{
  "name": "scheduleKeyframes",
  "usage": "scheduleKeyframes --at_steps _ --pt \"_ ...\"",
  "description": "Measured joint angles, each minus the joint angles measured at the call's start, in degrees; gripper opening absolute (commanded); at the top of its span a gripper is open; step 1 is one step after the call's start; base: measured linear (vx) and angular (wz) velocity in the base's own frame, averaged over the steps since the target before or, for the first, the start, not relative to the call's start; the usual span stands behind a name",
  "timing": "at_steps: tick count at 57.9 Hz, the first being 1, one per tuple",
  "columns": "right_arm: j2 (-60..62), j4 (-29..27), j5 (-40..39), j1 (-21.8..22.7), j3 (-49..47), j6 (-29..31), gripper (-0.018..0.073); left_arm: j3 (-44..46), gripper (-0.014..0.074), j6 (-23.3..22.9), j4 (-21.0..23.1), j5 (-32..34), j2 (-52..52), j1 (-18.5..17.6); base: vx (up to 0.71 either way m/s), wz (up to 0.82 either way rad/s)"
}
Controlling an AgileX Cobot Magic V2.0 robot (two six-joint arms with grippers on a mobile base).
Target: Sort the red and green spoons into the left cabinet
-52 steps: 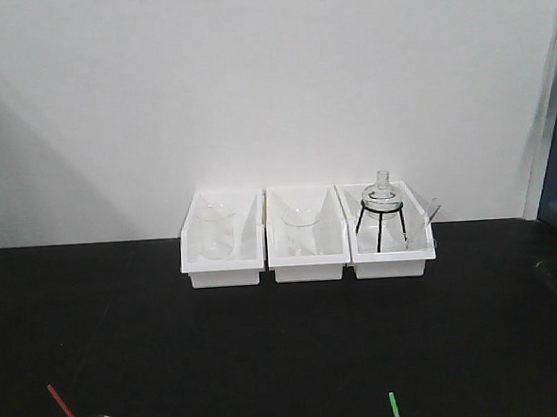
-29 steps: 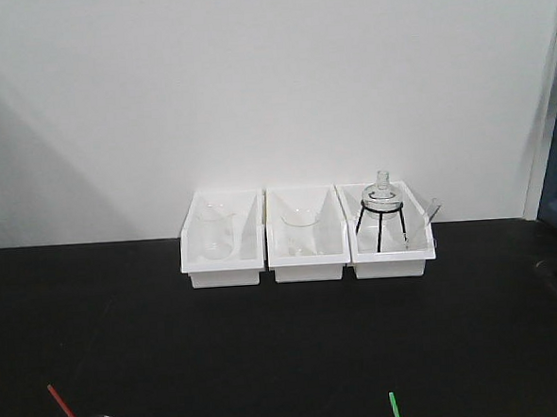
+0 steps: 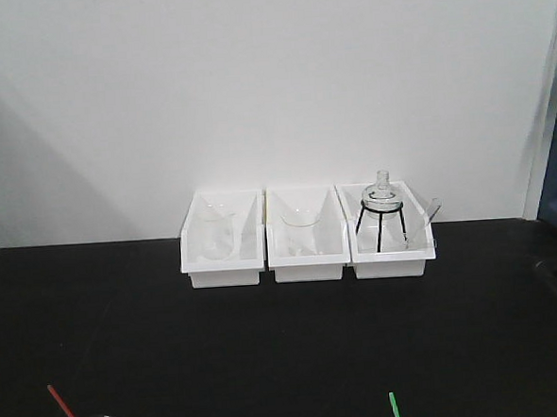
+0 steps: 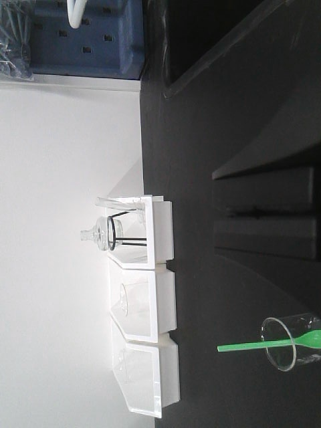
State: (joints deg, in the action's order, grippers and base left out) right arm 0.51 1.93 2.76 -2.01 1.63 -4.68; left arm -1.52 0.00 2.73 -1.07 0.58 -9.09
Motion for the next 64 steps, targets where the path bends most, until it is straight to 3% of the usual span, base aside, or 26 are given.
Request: scheduleKeyframes --at_steps 15,35,41,47,55,64 --pt "0.0 -0.1 -1.4 0.0 0.0 0.0 -0.0004 0.0 -0.0004 0.0 0.0 0.4 0.0 0.0 0.00 0.00" --pt "0.0 -0.1 -12.5 0.0 -0.5 0.0 -0.0004 0.2 -0.0004 -1.1 0.6 6.5 0.0 0.0 0.00 0.00" --pt "0.0 1.6 -8.4 0.0 -4.8 0.0 -0.0004 3.8 -0.0004 -3.0 1.5 2.5 -0.4 0.0 0.00 0.00" --pt "-0.4 5.9 0.8 0.0 -12.0 0.1 -0.0004 10.2 -0.0004 -3.2 1.1 -0.9 -3.5 0.0 0.00 -0.02" --pt "-5.9 8.6 10.5 0.0 -22.3 0.1 -0.0004 19.5 -0.0004 -1.7 -0.9 -4.6 -11.0 0.0 0.00 0.00" --pt "-15.1 8.8 15.5 0.0 -32.6 0.1 -0.0004 29.4 -0.0004 -1.3 -1.4 -6.3 -21.7 0.0 0.00 0.00"
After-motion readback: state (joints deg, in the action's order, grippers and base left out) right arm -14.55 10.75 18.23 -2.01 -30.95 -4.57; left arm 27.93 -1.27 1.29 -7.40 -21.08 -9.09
